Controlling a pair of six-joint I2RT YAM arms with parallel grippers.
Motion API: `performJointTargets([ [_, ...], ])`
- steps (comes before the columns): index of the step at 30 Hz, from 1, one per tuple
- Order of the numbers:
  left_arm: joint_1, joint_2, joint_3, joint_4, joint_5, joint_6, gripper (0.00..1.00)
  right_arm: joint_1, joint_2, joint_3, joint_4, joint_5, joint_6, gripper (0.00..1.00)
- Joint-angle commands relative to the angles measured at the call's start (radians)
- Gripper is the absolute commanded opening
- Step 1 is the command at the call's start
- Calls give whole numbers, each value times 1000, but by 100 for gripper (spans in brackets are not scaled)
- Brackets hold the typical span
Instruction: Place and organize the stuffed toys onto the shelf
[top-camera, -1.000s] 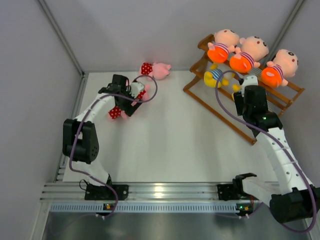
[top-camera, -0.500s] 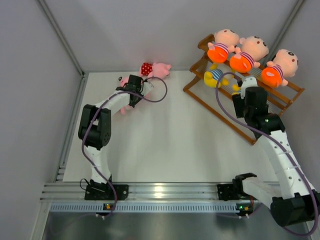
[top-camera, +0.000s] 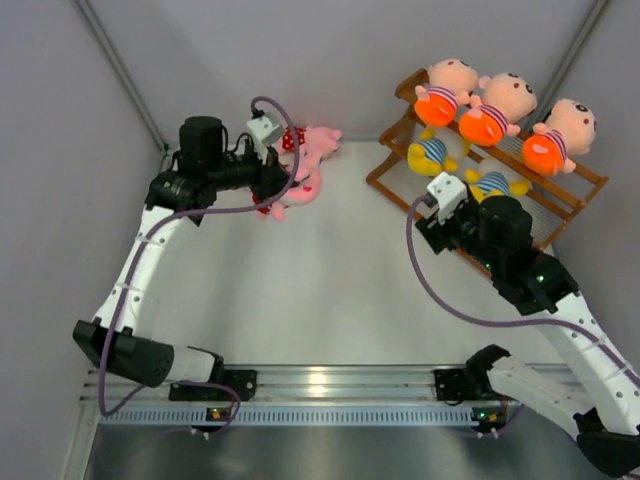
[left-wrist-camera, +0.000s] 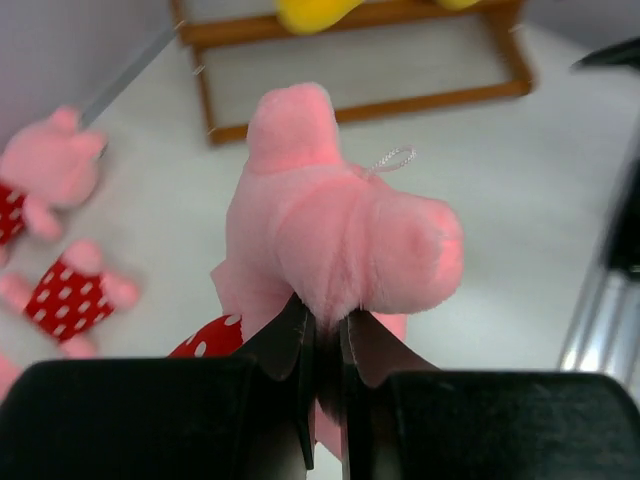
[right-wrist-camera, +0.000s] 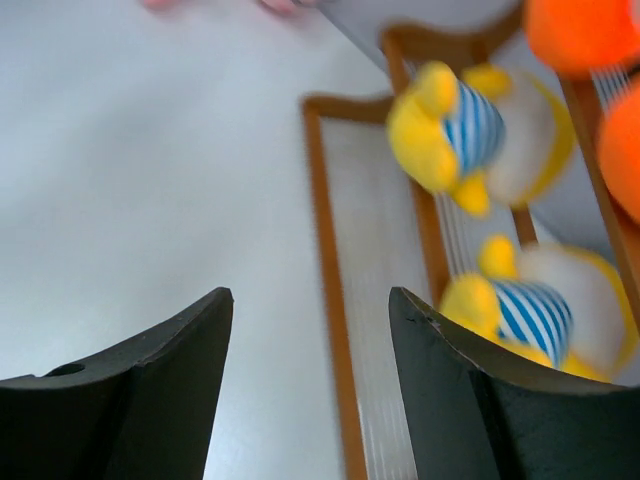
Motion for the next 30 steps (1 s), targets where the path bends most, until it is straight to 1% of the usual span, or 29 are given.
performJointTargets([
  [1, -2, -33, 49, -32, 460, -188, 0, 125, -53, -76, 213, -232, -134, 65],
  [2, -2, -24, 66, -33, 519, -261, 0, 178, -78, -105, 326, -248, -144, 66],
  [4, -3, -1, 135, -33, 626, -349, 0, 238, -83, -173, 441, -232, -154, 67],
  [5, -3, 18, 158, -33, 633, -423, 0, 305, -71, -185, 479, -213, -164, 66],
  [6, -3, 24, 180, -33, 628, -449, 0, 340, -58, -201, 557, -186, -176, 66],
  [7, -3, 27, 209, -33, 615, -466, 0, 378, -41, -205, 588, -125, -214, 66],
  [8, -3, 27, 223, -33, 598, -486, 0, 453, -2, -210, 637, -98, -237, 66],
  [9, -5, 26, 238, -30, 575, -497, 0, 485, 23, -219, 710, -61, -257, 66],
  [11, -5, 29, 287, -29, 512, -532, 0, 556, 95, -221, 784, -29, -288, 67],
  [12, -5, 26, 301, -16, 507, -553, 0, 565, 115, -222, 820, -30, -283, 68],
  [13, -3, 21, 303, 16, 510, -586, 0, 570, 135, -225, 900, -33, -262, 68],
  [14, -5, 15, 297, 43, 530, -645, 0, 573, 172, -228, 935, -30, -251, 68],
  [15, -5, 10, 293, 97, 532, -670, 0, 572, 192, -224, 967, -27, -236, 70],
  [16, -5, 1, 295, 100, 523, -679, 0, 570, 213, -218, 996, -23, -187, 72],
  [18, -5, -8, 293, 99, 496, -666, 0, 562, 276, -164, 986, -36, -120, 73],
  [19, -5, -14, 286, 100, 496, -661, 0, 553, 317, -140, 958, -41, -36, 73],
  [21, -5, -16, 275, 99, 496, -664, 0, 547, 354, -77, 935, -38, 67, 72],
  [23, -5, -20, 272, 100, 493, -663, 0, 544, 391, -44, 920, -33, 112, 72],
  [28, -5, -22, 267, 100, 499, -658, 0, 523, 433, -43, 946, -12, 238, 71],
  [30, -5, -25, 260, 100, 502, -658, 0, 516, 439, -53, 981, 0, 275, 68],
])
